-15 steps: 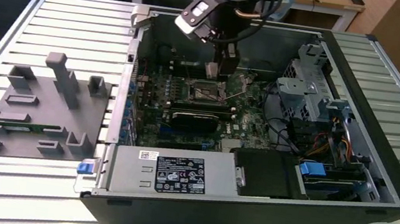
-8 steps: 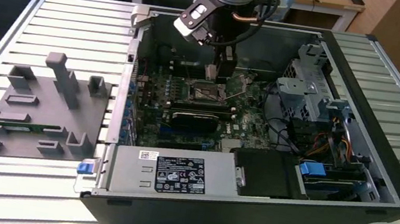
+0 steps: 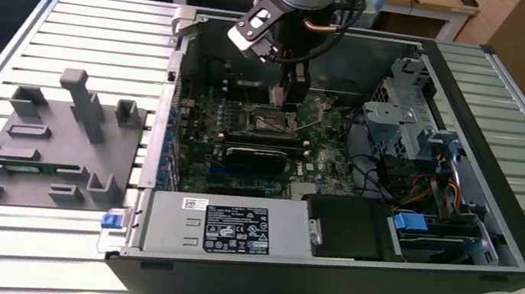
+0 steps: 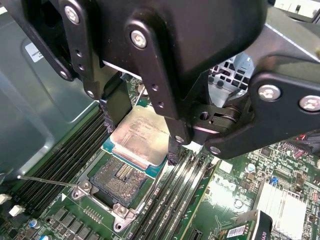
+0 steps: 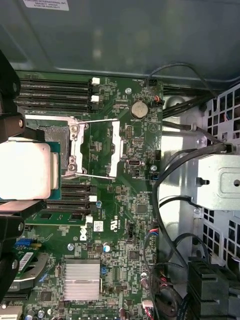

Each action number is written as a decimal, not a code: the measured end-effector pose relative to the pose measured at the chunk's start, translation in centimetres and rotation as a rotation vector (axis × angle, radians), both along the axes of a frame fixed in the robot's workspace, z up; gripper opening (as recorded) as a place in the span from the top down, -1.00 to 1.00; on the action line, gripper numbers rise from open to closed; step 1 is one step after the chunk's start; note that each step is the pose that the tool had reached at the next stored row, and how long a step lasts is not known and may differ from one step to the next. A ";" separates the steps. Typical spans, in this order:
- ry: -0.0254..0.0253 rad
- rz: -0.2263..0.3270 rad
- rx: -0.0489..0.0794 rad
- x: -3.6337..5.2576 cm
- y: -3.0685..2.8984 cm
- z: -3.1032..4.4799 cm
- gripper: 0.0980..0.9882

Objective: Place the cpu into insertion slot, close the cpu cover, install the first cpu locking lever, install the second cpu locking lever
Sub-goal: 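Place the cpu into insertion slot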

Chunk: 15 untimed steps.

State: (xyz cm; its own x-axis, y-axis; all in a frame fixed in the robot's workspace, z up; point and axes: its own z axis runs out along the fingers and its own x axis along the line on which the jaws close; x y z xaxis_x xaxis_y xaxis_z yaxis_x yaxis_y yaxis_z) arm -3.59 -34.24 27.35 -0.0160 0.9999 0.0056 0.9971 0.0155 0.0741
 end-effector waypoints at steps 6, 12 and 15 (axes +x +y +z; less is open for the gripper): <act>0.0000 0.000 -0.001 0.00 0.01 -0.07 0.00; -0.0001 0.000 -0.001 0.00 0.01 -0.23 0.00; 0.0000 0.000 -0.001 0.00 0.03 -0.33 0.00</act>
State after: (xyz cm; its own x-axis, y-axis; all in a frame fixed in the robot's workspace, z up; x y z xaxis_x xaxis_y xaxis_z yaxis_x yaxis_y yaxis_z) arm -3.59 -34.20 27.02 -0.0159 0.9999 0.0047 0.9971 0.0155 0.0741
